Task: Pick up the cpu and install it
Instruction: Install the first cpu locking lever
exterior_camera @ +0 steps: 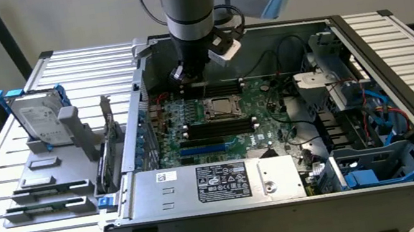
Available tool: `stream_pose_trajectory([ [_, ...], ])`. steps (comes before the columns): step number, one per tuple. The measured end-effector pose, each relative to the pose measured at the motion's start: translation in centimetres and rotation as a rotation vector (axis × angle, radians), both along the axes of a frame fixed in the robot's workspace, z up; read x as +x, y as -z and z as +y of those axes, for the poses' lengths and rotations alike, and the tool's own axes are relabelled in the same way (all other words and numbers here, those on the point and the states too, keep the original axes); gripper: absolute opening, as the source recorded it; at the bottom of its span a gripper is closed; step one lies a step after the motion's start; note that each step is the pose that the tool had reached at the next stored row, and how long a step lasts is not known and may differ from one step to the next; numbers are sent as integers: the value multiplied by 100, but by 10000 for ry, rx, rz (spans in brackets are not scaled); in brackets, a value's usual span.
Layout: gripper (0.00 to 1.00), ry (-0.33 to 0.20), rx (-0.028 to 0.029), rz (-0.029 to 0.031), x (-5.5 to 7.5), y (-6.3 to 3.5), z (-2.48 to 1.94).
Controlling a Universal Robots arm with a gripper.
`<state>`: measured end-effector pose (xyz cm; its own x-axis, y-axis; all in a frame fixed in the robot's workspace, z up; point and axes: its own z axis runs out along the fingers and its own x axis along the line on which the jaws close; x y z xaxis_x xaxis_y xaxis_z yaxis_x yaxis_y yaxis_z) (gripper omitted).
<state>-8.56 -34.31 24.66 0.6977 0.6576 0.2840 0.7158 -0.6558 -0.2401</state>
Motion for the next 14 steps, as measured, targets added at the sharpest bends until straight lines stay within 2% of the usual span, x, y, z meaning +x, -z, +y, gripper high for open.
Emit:
stream_pose_trajectory([
  [4, 11, 32, 56, -111, 58, 10, 0],
  [6, 11, 80, 65, -145, 68, 26, 1],
  [9, 11, 148, 64, -169, 72, 67, 0],
  [14, 11, 210, 60, -171, 73, 158, 1],
])
